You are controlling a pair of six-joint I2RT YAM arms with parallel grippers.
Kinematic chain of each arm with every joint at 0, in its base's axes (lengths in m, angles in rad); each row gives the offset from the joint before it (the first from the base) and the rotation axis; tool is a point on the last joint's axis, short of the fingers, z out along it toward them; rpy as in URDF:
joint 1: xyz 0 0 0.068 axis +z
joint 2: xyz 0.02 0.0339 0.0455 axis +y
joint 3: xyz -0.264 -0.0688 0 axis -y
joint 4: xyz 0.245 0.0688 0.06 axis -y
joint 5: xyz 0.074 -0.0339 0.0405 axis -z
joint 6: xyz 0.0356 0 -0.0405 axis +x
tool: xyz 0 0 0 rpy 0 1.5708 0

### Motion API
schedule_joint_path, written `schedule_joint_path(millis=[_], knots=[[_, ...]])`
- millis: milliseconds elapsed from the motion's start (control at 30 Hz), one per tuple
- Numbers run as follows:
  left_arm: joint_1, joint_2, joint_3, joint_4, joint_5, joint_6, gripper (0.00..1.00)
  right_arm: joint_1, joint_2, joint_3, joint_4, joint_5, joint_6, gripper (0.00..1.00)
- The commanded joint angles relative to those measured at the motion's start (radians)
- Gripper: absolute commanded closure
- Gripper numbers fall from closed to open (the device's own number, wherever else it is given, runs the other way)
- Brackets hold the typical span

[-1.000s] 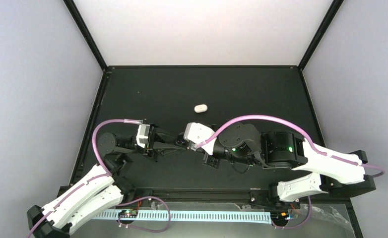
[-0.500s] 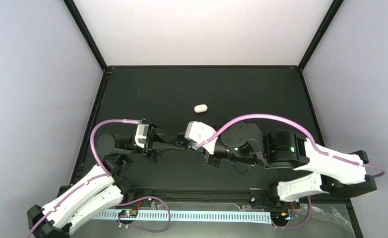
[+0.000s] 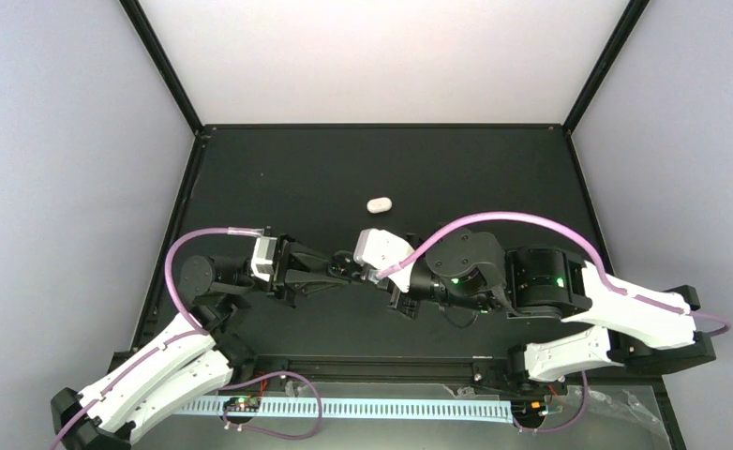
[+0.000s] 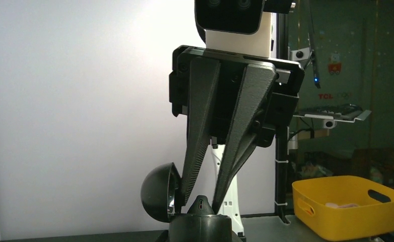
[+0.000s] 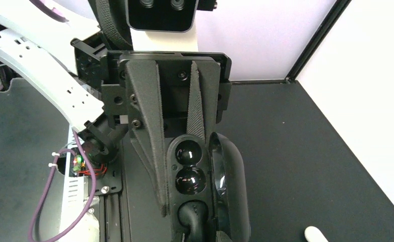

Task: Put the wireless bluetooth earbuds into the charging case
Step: Place the earbud in the charging case, then adjust the earbud at the center of the board.

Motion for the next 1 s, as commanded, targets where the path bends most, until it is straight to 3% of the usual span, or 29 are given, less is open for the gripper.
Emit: schedule_joint_path(millis=[0,267,467,533,600,700,967], knots=[[-0.002,-0.005,0.0,0.051,-0.024,-0.01,0.98,0.003,-0.041,0.019,0.028,-0.027,0.029,0.83],[-0.002,-0.017,0.0,0.056,-0.023,-0.027,0.99,0.003,-0.155,0.06,0.098,-0.032,0.088,0.62],[-0.002,-0.024,-0.003,0.066,-0.013,-0.051,0.98,-0.013,-0.207,-0.032,0.136,0.14,0.127,0.46],[-0.002,-0.032,-0.011,0.076,-0.015,-0.063,0.99,-0.149,-0.235,-0.105,0.162,0.093,0.189,0.43],[-0.004,-0.039,-0.022,0.09,-0.017,-0.078,0.99,-0.444,-0.265,-0.198,0.206,-0.103,0.282,0.42],[-0.006,-0.056,-0.04,0.084,-0.02,-0.087,0.98,-0.698,-0.288,-0.378,0.296,-0.229,0.396,0.42],[-0.007,-0.144,-0.084,0.006,-0.035,-0.072,0.98,-1.063,-0.199,-0.789,0.571,-0.406,0.641,0.5]])
